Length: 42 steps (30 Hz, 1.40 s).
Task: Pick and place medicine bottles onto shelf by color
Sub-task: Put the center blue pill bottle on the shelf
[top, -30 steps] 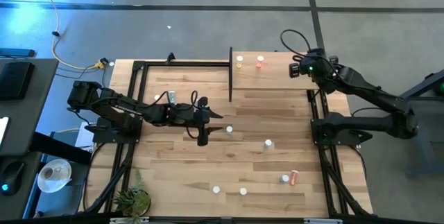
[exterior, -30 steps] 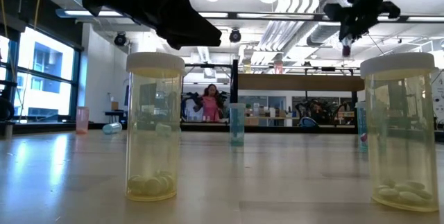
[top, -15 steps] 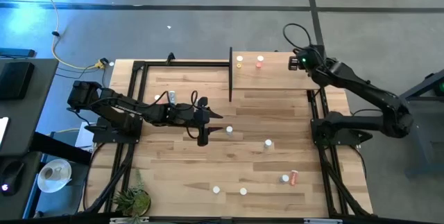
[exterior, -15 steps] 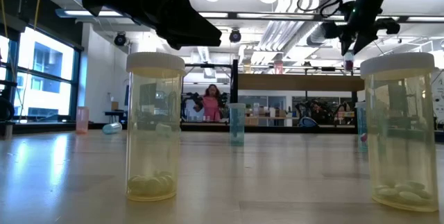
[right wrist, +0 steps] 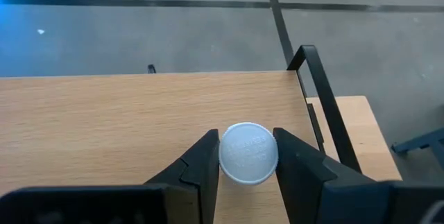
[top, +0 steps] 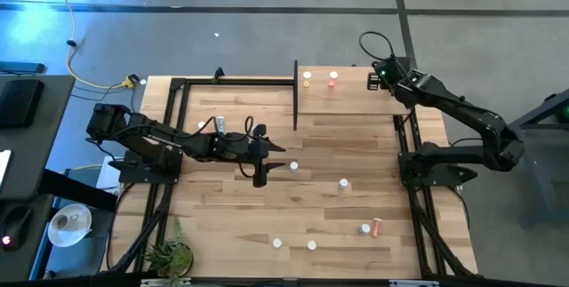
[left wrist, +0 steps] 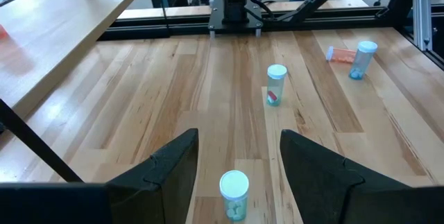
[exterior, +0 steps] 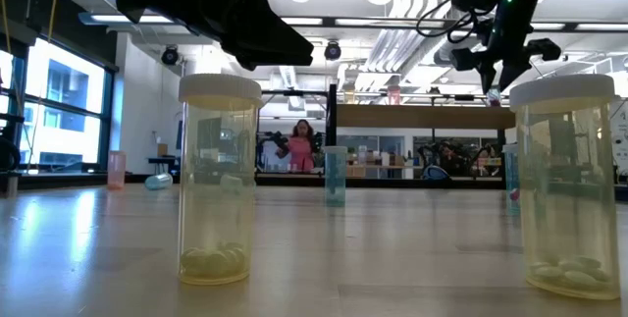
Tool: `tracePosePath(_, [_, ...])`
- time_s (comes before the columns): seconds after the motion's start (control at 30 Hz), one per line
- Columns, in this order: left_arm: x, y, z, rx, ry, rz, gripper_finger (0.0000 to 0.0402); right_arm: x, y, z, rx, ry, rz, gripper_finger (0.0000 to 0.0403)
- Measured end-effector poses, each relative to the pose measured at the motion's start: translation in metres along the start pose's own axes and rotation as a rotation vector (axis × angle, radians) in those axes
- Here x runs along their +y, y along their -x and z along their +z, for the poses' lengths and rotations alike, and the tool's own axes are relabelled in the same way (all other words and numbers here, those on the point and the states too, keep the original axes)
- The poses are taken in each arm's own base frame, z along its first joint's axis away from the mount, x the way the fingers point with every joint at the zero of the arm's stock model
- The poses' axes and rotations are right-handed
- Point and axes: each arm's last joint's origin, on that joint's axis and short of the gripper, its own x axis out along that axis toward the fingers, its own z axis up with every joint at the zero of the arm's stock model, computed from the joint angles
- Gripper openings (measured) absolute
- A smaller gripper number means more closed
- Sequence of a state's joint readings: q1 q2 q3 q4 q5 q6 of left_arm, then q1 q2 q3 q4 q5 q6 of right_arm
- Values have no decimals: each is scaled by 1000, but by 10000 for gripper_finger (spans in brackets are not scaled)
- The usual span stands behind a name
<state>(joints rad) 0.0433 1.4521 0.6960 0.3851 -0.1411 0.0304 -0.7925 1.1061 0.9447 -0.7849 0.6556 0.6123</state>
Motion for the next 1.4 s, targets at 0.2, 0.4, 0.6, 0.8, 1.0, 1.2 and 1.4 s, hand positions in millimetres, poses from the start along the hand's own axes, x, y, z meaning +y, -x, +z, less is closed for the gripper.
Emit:
tracePosePath(0.2, [0,0,0,0,0,1,195,0,0,-1,11,3,8,107])
tracePosePath(0.4, [0,0,0,0,0,0,195,-1,0,-2,24,-5,7,107])
tracePosePath(0.6, [0,0,0,0,0,0,195,-1,0,-2,25,3,2,107])
tracePosePath(0.8, [0,0,0,0,0,0,195,-1,0,-2,25,7,1,124])
tracePosePath(1.0, [0,0,0,0,0,0,195,-1,0,-2,21,29,-9,154])
tracePosePath(1.2, [0,0,0,0,0,0,195,-1,0,-2,18,36,-12,167])
tracePosePath(1.4, [0,0,0,0,0,0,195,-2,1,-2,14,52,-13,167])
